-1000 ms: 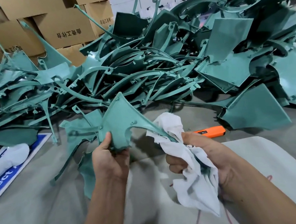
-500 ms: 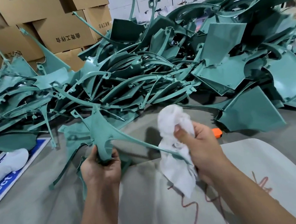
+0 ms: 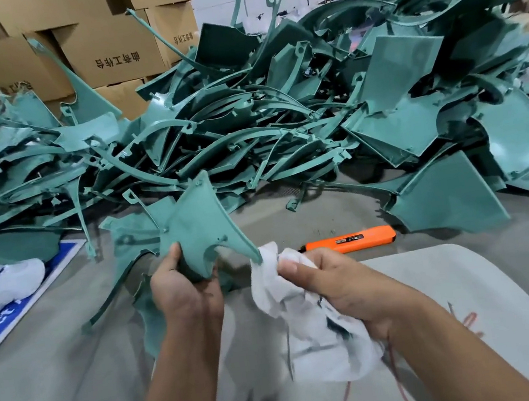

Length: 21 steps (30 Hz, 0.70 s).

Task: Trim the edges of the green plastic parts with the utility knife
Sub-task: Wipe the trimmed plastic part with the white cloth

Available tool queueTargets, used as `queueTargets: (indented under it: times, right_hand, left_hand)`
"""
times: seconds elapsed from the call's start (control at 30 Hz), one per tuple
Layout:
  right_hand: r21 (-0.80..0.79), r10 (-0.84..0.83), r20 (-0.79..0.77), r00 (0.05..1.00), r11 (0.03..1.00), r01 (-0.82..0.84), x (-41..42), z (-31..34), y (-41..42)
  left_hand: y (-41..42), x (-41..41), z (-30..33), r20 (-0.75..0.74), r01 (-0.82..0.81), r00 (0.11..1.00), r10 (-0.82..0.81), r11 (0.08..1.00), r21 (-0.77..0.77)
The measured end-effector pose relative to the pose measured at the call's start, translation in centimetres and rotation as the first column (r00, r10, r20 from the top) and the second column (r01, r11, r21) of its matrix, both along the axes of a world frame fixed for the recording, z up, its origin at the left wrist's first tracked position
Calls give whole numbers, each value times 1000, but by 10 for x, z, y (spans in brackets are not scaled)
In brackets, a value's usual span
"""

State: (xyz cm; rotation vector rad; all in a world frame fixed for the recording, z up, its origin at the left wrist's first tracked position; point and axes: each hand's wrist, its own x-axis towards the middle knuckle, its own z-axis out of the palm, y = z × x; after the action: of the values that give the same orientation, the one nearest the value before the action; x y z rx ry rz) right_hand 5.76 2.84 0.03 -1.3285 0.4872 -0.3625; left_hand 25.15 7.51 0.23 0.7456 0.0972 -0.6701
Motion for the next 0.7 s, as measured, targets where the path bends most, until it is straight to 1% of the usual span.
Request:
queueTargets:
  times: [0.07,0.1,0.13,0.17,0.2,0.23,0.27,0.3,0.33,0.37,0.43,0.47,0.53,0.57,0.6,0.63,0.7]
  right_hand:
    - [61,30,85,996,998,-35,-3,0,-3]
    - [49,33,94,995,998,-37,-4,0,-4]
    - [4,21,85,996,1000,-21,-2,-2,-5]
    - [-86,-14,59,998,996,19,1,-3,-5]
    - [-229,-67,29,997,971,72,3,-6,-6]
    - [-393,-125,10,992,912,119,6,-9,-6]
    - [-543,-169,9,986,827,147,8,-12,-6]
    - [-652,-203,11,979,741,161,9,-14,-6]
    - [-713,-225,14,974,680,167,9,-16,-7]
    - [-739,-228,15,973,653,165,8,-16,-8]
    - [-748,-233,9,972,644,162,7,-16,-8]
    - [-753,-259,34,965,629,195,8,-17,-8]
    - [-749,-372,156,915,560,355,11,-16,-7]
    - [-715,-431,216,876,541,442,12,-15,-6]
    - [-643,-474,263,841,563,519,13,-14,-7]
    - [-534,-505,295,812,617,578,13,-13,-8]
    - [-296,-530,306,791,736,609,10,-10,-12]
  left_hand:
    - [1,6,4,-27,-49,998,48,998,-44]
    - [3,8,4,-45,-68,997,65,996,-57]
    - [5,10,4,-69,-91,994,88,994,-56]
    - [7,12,4,-100,-118,989,113,992,-48]
    - [9,14,4,-135,-145,981,139,989,-39]
    - [11,16,5,-171,-170,972,162,985,-29]
    - [12,17,5,-200,-189,963,183,982,-14]
    - [14,19,6,-218,-202,956,197,979,3]
    - [15,19,7,-224,-207,953,205,978,16]
    - [17,19,7,-221,-206,954,205,978,20]
    - [18,18,7,-216,-190,958,189,982,17]
    - [18,18,8,-220,-182,959,180,983,11]
    - [16,17,8,-235,-165,959,157,986,-15]
    - [16,16,9,-233,-148,963,137,988,-32]
    - [15,14,10,-216,-122,970,111,992,-41]
    - [14,12,10,-189,-92,978,83,995,-37]
    - [14,7,11,-137,-46,990,43,999,-18]
